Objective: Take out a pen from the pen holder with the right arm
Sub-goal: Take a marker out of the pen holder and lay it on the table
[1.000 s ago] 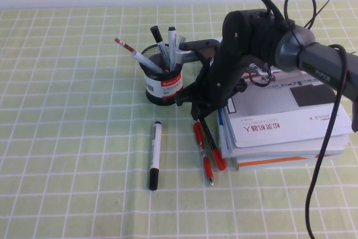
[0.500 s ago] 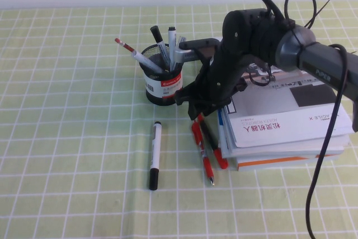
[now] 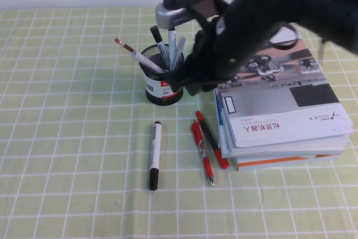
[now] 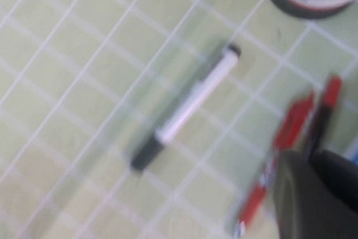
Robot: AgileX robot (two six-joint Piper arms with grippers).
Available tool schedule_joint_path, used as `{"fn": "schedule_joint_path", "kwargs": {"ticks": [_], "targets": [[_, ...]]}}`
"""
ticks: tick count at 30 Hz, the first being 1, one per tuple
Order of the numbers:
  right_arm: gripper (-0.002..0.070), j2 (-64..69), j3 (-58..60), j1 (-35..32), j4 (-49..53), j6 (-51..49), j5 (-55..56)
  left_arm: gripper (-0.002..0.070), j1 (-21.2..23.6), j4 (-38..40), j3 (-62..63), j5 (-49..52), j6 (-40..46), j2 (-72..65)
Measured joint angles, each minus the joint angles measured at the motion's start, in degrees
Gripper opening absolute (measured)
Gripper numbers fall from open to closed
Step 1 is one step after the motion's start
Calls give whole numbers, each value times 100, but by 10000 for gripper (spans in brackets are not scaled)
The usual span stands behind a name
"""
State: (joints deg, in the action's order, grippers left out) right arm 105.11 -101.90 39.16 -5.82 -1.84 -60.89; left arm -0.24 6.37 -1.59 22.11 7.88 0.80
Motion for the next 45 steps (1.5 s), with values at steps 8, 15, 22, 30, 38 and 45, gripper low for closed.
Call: {"fn": "schedule_joint_path", "kwargs": {"ticks": [8,15,22,30,38,45], "targets": [[-12,-2067,1737,25,62,0,85,-5,0,0,0,0,0,0],[-12,-3659,3263,25,62,0,245,-5,0,0,0,0,0,0],[-13,-4252,3812,25,166,0,-686,-5,0,0,0,0,0,0],[-12,-4314,4424,25,786,0,-172,-5,0,0,0,0,0,0],[-13,-5379,6416,-990,726,0,2316,-5,0,0,0,0,0,0],[-12,-7139,8794,-2498,325,0,4887,-5,0,0,0,0,0,0]]}}
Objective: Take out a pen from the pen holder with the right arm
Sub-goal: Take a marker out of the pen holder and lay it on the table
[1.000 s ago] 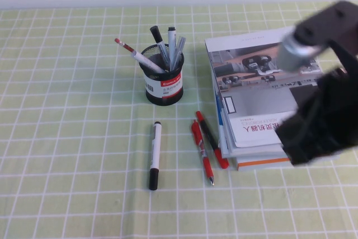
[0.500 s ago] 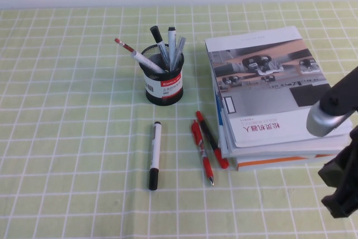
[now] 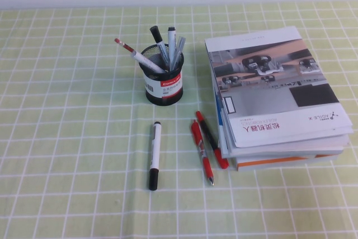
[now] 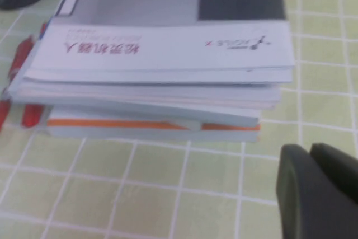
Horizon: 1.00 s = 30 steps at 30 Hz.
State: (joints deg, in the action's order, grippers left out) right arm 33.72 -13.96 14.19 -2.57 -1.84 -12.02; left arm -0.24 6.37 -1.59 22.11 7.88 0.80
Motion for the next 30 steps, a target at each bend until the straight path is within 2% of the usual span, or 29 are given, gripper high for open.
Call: {"fn": "schedule_joint_path", "kwargs": {"ticks": [4,8,19,25,30], "targets": [[-13,-879,1012,-435,-39,0,937,-5,0,0,0,0,0,0],[-13,-1731,1510,-726,-63,0,1202,-5,0,0,0,0,0,0],[-12,-3364,1552,-786,-65,0,-115,-5,0,0,0,0,0,0],[-13,-3419,1552,-786,-65,0,-807,-5,0,0,0,-2,0,0],[-12,-3419,1552,-786,-65,0,-932,-5,0,0,0,-2,0,0]]}}
